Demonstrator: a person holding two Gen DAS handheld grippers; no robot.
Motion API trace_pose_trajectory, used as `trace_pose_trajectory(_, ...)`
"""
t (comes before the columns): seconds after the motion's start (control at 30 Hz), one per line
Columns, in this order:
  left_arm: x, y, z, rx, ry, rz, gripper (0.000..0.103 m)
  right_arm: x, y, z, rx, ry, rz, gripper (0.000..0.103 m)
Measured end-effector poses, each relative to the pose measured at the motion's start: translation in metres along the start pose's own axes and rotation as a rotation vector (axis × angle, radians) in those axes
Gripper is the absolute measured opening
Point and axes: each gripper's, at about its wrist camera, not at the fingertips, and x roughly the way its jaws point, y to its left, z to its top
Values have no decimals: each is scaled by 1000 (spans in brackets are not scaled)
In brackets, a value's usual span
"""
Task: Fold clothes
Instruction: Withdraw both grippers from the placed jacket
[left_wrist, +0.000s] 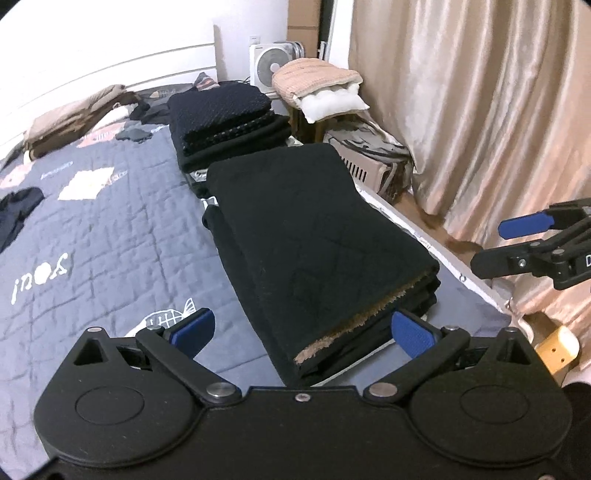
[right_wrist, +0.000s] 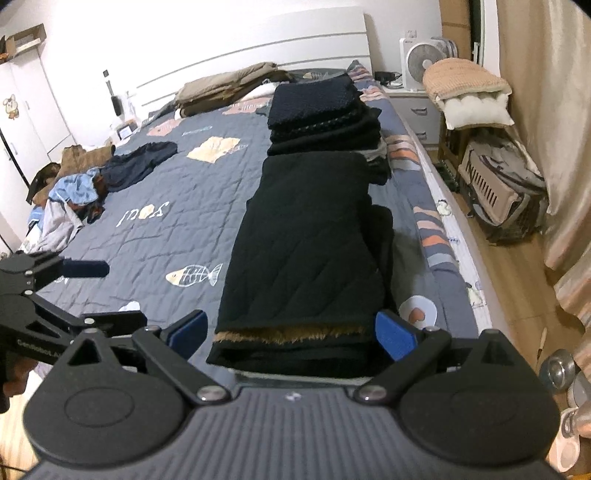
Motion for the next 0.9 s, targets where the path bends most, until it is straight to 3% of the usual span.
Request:
trace_pose_trajectory(0.43, -10, -5, 5, 96, 26, 41, 103, -9, 12, 0, -12, 52, 0, 97)
trace_pose_trajectory(0.9, -14, -8, 0, 120, 12, 35, 103, -7, 17, -3, -31, 70, -22, 97)
